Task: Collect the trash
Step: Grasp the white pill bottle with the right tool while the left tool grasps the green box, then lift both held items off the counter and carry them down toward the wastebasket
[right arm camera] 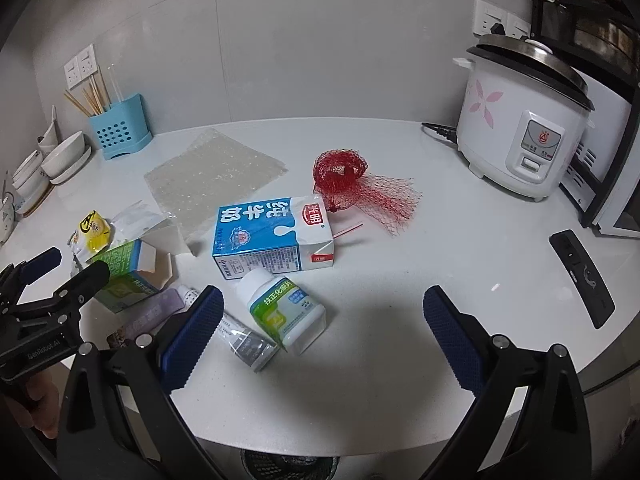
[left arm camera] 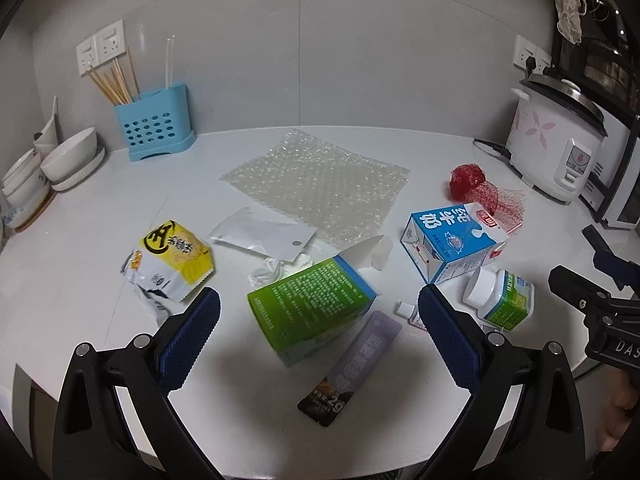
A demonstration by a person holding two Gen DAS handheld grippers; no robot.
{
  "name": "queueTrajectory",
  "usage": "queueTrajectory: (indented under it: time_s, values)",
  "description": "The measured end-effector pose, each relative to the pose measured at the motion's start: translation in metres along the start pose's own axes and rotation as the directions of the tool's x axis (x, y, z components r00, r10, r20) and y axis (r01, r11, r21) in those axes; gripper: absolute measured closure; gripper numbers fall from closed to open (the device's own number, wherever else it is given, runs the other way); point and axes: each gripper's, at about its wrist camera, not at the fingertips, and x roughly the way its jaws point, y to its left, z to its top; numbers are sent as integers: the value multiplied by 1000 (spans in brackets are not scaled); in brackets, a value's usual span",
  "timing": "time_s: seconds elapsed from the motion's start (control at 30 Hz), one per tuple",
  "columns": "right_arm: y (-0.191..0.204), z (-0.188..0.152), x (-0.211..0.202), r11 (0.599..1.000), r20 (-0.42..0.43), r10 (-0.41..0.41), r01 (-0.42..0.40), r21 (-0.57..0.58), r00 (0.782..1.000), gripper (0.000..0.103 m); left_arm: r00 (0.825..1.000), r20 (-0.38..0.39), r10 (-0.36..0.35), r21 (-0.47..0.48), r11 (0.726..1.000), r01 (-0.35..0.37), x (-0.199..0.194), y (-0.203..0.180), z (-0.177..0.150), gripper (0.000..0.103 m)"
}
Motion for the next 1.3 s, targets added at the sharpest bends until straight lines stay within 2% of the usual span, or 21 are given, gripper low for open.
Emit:
queueTrajectory:
  time_s: [0.37, 0.57, 0.77, 0.87, 1.07, 1.17, 1.2, 1.3]
  values:
    - [14, 1, 44, 994, -30, 28, -31, -106, 999, 7, 996, -93, -18, -6, 1000, 17, 46, 8, 8, 6]
    - [22, -4, 59, 989, -38, 17, -22, -144, 999, 7, 990, -138, 10, -9, 1000, -11, 58, 5, 9, 6]
    - [26, -4, 70, 988, -52, 1, -10, -157, 999, 14, 984, -177, 37, 2, 999, -37, 61, 2, 9, 13]
    - [25, -5, 72, 987, -53, 5, -14, -162, 999, 19, 979, -198, 49, -9, 999, -51, 61, 3, 10, 15]
    - [28, -9, 76, 984, -77, -4, -10, -180, 997, 39, 974, -220, 60, 0, 998, -62, 58, 0, 9, 18]
    - [27, -11, 78, 984, -97, -1, -16, -175, 995, 52, 973, -224, 51, -3, 999, -53, 56, 0, 8, 19]
    - [27, -12, 80, 985, -106, -2, -16, -172, 994, 61, 973, -224, 50, -1, 999, -52, 56, -1, 7, 19]
    - [24, -14, 80, 989, -112, 1, -17, -150, 994, 63, 974, -221, 44, -9, 999, -48, 54, 0, 6, 19]
